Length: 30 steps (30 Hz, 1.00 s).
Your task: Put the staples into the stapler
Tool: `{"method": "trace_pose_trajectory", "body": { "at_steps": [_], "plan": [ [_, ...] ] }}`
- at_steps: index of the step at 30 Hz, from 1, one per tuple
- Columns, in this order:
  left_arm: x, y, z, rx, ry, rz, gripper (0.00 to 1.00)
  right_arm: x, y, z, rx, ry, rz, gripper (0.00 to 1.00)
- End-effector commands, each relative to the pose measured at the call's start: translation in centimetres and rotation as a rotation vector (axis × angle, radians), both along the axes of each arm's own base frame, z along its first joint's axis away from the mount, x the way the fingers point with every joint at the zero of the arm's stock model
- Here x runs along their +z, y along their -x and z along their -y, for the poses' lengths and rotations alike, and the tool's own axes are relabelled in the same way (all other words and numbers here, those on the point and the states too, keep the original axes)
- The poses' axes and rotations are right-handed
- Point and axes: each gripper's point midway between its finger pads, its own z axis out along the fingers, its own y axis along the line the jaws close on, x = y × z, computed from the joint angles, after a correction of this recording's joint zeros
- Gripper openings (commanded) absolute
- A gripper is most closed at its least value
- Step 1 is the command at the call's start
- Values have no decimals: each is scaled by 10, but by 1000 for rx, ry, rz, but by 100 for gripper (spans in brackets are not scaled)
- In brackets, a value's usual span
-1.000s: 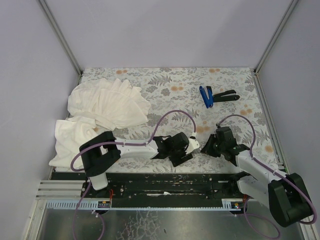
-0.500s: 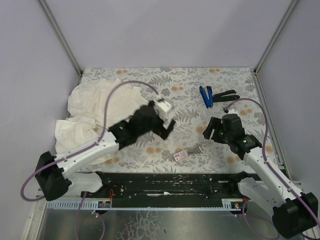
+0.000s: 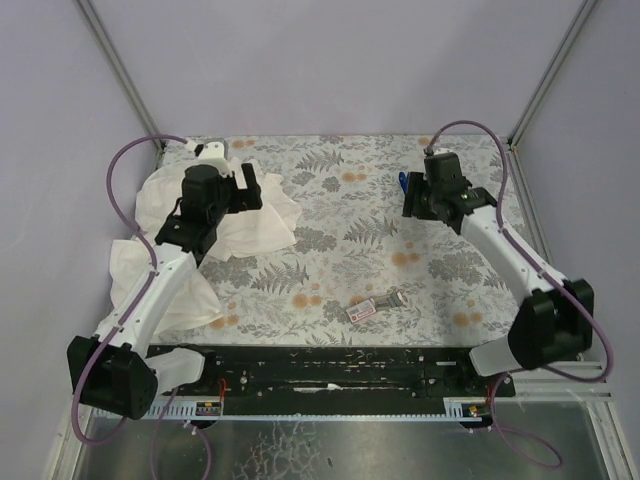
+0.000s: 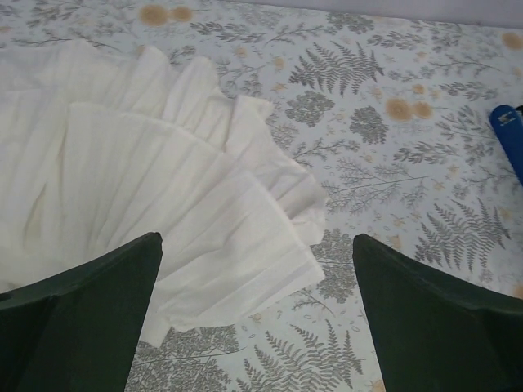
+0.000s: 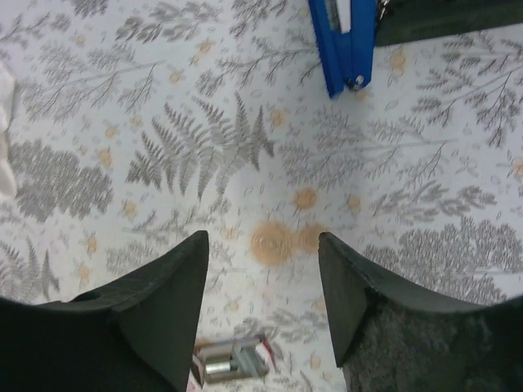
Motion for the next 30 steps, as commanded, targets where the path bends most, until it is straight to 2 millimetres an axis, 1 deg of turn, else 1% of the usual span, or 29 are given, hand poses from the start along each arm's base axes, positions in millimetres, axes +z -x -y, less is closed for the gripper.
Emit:
{"method": "trace_pose_trajectory", "body": {
  "at_steps": [1, 3, 5, 9, 11, 12, 14, 15, 16, 18, 22, 28, 30],
  "plan": [
    [13, 5, -38, 158, -97, 79, 100, 0, -50, 19, -25, 68, 15, 61],
    [16, 9, -50, 206, -136, 103, 100, -7, -69, 24, -39, 78, -1, 58],
    [18, 11, -56, 226, -155, 116, 100, -18, -89, 28, -42, 93, -17, 57],
    [21, 12, -60, 232, -181, 131, 100, -32, -124, 37, -53, 112, -41, 53],
    [20, 12, -63, 249, -192, 130, 100, -35, -140, 42, -55, 119, -48, 51],
    [20, 12, -64, 253, -196, 130, 100, -33, -150, 43, -56, 122, -40, 50],
    [20, 13, -65, 258, -197, 131, 100, -40, -163, 48, -63, 129, -53, 50],
    [21, 13, -65, 258, -196, 134, 100, -47, -169, 50, -63, 131, -65, 49],
    [21, 13, -65, 257, -191, 139, 100, -45, -175, 53, -68, 125, -60, 49],
    [20, 14, -64, 251, -188, 140, 100, -58, -184, 56, -66, 115, -84, 48],
    [19, 13, -61, 240, -180, 137, 100, -75, -197, 57, -37, 112, -112, 49],
    [18, 13, -61, 239, -180, 137, 100, -99, -205, 61, -18, 131, -150, 50],
    [18, 12, -60, 236, -180, 135, 100, -106, -206, 60, -7, 131, -162, 50]
  ]
}}
